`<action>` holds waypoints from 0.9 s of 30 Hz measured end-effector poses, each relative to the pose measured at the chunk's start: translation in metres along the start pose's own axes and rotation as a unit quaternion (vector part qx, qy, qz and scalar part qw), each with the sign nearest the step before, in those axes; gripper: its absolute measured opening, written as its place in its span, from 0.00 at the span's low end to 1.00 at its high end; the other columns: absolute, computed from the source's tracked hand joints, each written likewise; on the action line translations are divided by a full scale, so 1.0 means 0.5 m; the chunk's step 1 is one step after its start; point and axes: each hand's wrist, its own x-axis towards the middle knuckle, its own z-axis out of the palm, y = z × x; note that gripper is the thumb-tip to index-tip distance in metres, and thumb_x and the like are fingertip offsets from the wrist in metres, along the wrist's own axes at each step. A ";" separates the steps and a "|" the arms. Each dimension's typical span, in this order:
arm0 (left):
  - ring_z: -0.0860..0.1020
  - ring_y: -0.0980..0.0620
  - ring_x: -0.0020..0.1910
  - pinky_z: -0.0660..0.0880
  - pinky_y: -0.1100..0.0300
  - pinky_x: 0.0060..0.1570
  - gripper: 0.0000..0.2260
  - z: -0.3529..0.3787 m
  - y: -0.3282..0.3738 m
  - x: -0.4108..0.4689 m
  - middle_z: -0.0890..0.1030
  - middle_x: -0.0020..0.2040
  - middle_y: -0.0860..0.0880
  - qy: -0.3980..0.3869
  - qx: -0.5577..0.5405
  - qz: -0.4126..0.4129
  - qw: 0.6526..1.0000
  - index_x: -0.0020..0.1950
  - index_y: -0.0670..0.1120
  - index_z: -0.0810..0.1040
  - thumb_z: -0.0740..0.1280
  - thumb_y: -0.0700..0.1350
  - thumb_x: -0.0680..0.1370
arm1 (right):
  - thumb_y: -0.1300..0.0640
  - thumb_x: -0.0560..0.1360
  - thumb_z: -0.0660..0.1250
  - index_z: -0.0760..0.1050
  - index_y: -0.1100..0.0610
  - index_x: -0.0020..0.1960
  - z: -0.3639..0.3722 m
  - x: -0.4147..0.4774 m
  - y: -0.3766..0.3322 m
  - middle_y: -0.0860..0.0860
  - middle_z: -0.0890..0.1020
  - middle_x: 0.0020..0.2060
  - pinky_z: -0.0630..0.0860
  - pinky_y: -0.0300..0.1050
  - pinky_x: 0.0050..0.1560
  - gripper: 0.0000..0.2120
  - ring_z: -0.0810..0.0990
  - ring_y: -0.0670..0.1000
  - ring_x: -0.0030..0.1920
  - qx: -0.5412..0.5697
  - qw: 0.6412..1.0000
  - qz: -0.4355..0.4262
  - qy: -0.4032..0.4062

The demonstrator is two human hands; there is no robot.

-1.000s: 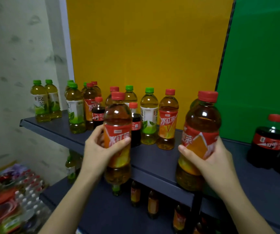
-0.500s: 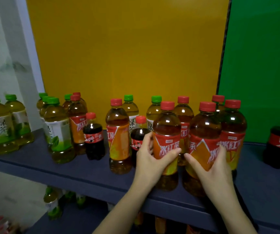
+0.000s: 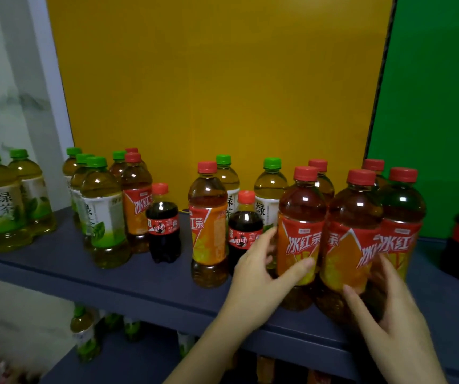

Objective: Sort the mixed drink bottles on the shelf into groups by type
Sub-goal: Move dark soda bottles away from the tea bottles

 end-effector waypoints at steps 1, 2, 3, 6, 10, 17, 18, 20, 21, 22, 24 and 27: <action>0.73 0.67 0.59 0.73 0.65 0.59 0.20 -0.018 -0.001 -0.018 0.75 0.57 0.64 0.029 0.026 0.012 0.999 0.62 0.60 0.71 0.69 0.58 0.71 | 0.56 0.70 0.70 0.65 0.51 0.69 -0.002 -0.012 0.001 0.54 0.72 0.64 0.72 0.49 0.54 0.29 0.73 0.55 0.61 -0.012 0.998 -0.020 0.054; 0.75 0.65 0.56 0.74 0.65 0.57 0.15 -0.038 -0.006 -0.035 0.78 0.54 0.63 0.070 0.043 0.030 0.996 0.57 0.57 0.75 0.69 0.57 0.72 | 0.61 0.69 0.73 0.69 0.52 0.63 -0.002 -0.026 -0.004 0.56 0.74 0.59 0.72 0.45 0.50 0.25 0.75 0.56 0.55 -0.011 0.994 -0.047 0.103; 0.77 0.63 0.53 0.75 0.65 0.54 0.11 -0.060 -0.015 -0.052 0.80 0.50 0.61 0.118 0.050 0.046 0.991 0.52 0.56 0.78 0.69 0.55 0.71 | 0.61 0.69 0.73 0.71 0.51 0.58 0.003 -0.039 -0.010 0.55 0.75 0.54 0.72 0.39 0.47 0.21 0.76 0.55 0.50 0.004 0.988 -0.079 0.130; 0.78 0.59 0.46 0.74 0.67 0.45 0.07 -0.131 -0.055 -0.081 0.79 0.44 0.57 0.244 0.072 0.055 0.966 0.46 0.55 0.77 0.67 0.54 0.70 | 0.50 0.69 0.65 0.73 0.41 0.50 0.048 -0.068 -0.035 0.44 0.78 0.47 0.72 0.28 0.46 0.10 0.78 0.43 0.43 0.090 0.982 -0.148 0.071; 0.75 0.53 0.51 0.70 0.73 0.47 0.11 -0.222 -0.117 -0.066 0.75 0.54 0.51 0.327 0.134 0.034 0.935 0.55 0.53 0.72 0.67 0.46 0.74 | 0.51 0.73 0.60 0.67 0.33 0.61 0.140 -0.076 -0.087 0.32 0.73 0.60 0.66 0.21 0.54 0.20 0.73 0.31 0.57 0.164 0.973 -0.145 -0.071; 0.65 0.47 0.69 0.61 0.57 0.67 0.32 -0.292 -0.203 0.022 0.66 0.68 0.43 0.267 0.209 -0.021 0.941 0.73 0.41 0.59 0.70 0.43 0.73 | 0.51 0.79 0.53 0.46 0.44 0.73 0.263 -0.001 -0.147 0.34 0.51 0.72 0.47 0.18 0.63 0.25 0.48 0.26 0.68 0.160 0.979 -0.111 -0.059; 0.63 0.46 0.70 0.61 0.57 0.67 0.34 -0.296 -0.212 0.031 0.65 0.70 0.42 0.242 0.218 -0.032 0.945 0.74 0.41 0.57 0.71 0.44 0.73 | 0.55 0.80 0.55 0.47 0.47 0.74 0.275 0.009 -0.149 0.37 0.52 0.72 0.47 0.17 0.62 0.26 0.49 0.27 0.68 0.159 0.982 -0.097 -0.039; 0.62 0.45 0.71 0.62 0.54 0.68 0.39 -0.302 -0.227 0.044 0.63 0.71 0.43 0.202 0.223 -0.046 0.952 0.75 0.41 0.53 0.72 0.47 0.72 | 0.58 0.79 0.58 0.49 0.51 0.75 0.289 0.024 -0.151 0.42 0.56 0.71 0.50 0.16 0.59 0.29 0.53 0.33 0.68 0.169 0.983 -0.064 -0.024; 0.63 0.45 0.71 0.63 0.53 0.67 0.40 -0.305 -0.232 0.050 0.64 0.72 0.43 0.189 0.216 -0.054 0.956 0.75 0.41 0.52 0.72 0.48 0.72 | 0.57 0.78 0.60 0.50 0.51 0.74 0.294 0.029 -0.151 0.42 0.58 0.69 0.52 0.17 0.59 0.30 0.55 0.34 0.67 0.172 0.983 -0.053 -0.024; 0.65 0.45 0.70 0.65 0.54 0.65 0.40 -0.308 -0.236 0.056 0.65 0.71 0.43 0.181 0.203 -0.063 0.960 0.75 0.41 0.52 0.72 0.48 0.71 | 0.57 0.77 0.63 0.50 0.51 0.74 0.297 0.033 -0.150 0.42 0.59 0.68 0.54 0.21 0.60 0.31 0.57 0.36 0.66 0.169 0.984 -0.048 -0.022; 0.68 0.44 0.67 0.66 0.58 0.59 0.37 -0.314 -0.240 0.065 0.68 0.68 0.43 0.171 0.170 -0.080 0.967 0.72 0.41 0.54 0.73 0.47 0.71 | 0.55 0.74 0.67 0.52 0.53 0.74 0.301 0.038 -0.149 0.42 0.60 0.66 0.57 0.32 0.64 0.34 0.58 0.39 0.66 0.147 0.988 -0.040 -0.013; 0.72 0.46 0.62 0.67 0.60 0.54 0.30 -0.320 -0.241 0.072 0.72 0.64 0.44 0.163 0.138 -0.083 0.973 0.66 0.41 0.60 0.73 0.46 0.71 | 0.54 0.72 0.70 0.54 0.55 0.73 0.308 0.040 -0.150 0.47 0.62 0.67 0.59 0.39 0.66 0.36 0.61 0.43 0.67 0.101 0.994 -0.035 0.004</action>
